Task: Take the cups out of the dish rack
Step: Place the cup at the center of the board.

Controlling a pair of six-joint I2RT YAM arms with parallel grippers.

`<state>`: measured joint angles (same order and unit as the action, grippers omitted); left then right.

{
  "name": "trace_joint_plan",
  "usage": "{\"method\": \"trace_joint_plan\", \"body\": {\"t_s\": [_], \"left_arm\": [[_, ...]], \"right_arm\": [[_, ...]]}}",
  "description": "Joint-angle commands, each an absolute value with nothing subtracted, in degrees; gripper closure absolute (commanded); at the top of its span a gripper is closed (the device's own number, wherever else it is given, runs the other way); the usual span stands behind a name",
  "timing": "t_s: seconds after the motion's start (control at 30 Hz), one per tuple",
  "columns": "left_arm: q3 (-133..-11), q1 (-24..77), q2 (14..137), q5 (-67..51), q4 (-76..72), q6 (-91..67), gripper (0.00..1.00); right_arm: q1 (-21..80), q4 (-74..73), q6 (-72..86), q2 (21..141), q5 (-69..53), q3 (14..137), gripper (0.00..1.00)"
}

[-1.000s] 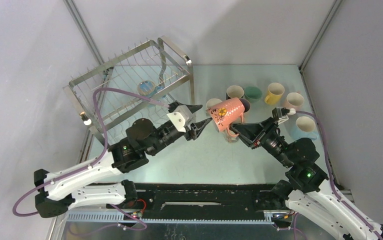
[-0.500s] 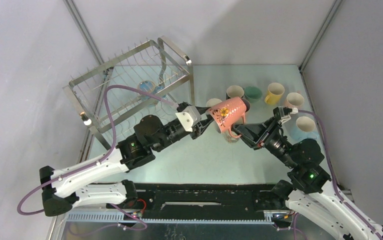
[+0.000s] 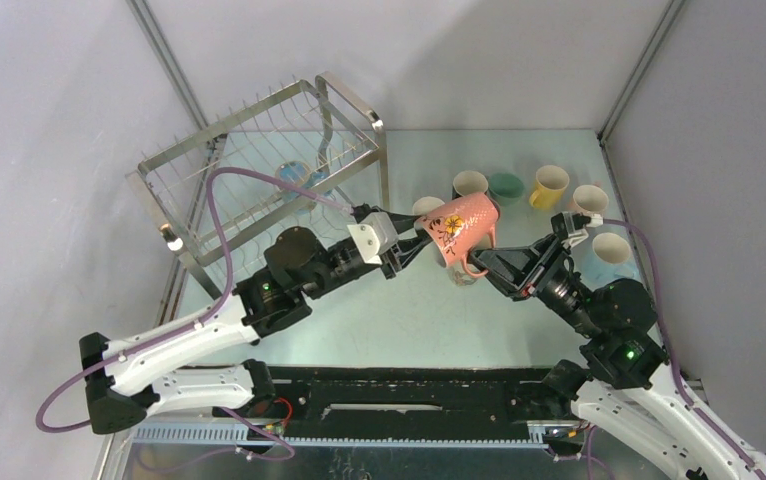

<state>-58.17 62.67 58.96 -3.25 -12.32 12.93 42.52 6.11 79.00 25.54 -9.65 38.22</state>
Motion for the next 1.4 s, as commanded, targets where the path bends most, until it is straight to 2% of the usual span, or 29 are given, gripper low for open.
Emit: {"method": "trace_joint_plan", "body": {"t_s": [0.0,0.33,0.57,0.67,0.8,0.93,1.03,1.2,1.37], "left_arm": [[-61.3,62.1,58.9,-7.0,-16.5,10.7,0.65],[-61.8,61.4,59.2,-10.6,-18.1,8.9,0.69],[-62.5,61.4,59.7,-11.6,-18.8,7.8,0.75],[-62.8,61.4,60.0,-11.9,-19.1,7.0,0.8],[-63.2,61.5,60.6,-10.6,-19.3,4.5,0.99],[-63.5,61.4,61.6,-3.9,-18.7,-0.3,1.0],[-62.5,61.4,61.8,-0.2,-18.5,-3.8,1.0],[-60.0,61.4,60.7,2.2,-20.2,-6.6,1.0],[-59.4,61.4,60.8,2.6,-20.7,-9.3,1.0]], "right_arm": [[43.1,11.3,80.0,24.7,-10.5,41.9,1.0],[43.6,10.3,79.9,25.0,-10.0,41.9,1.0],[44.0,8.6,80.2,24.7,-9.3,41.8,1.0],[44.1,7.8,80.4,24.7,-9.2,41.9,1.0],[44.2,6.1,80.7,24.5,-8.6,41.8,1.0],[44.2,3.8,80.4,24.7,-7.6,41.8,1.0],[44.2,1.7,79.3,24.8,-6.6,41.8,0.85],[44.3,-2.5,76.8,23.9,-3.7,41.8,0.49],[44.2,-5.4,75.0,23.1,-1.3,41.8,0.31]]}}
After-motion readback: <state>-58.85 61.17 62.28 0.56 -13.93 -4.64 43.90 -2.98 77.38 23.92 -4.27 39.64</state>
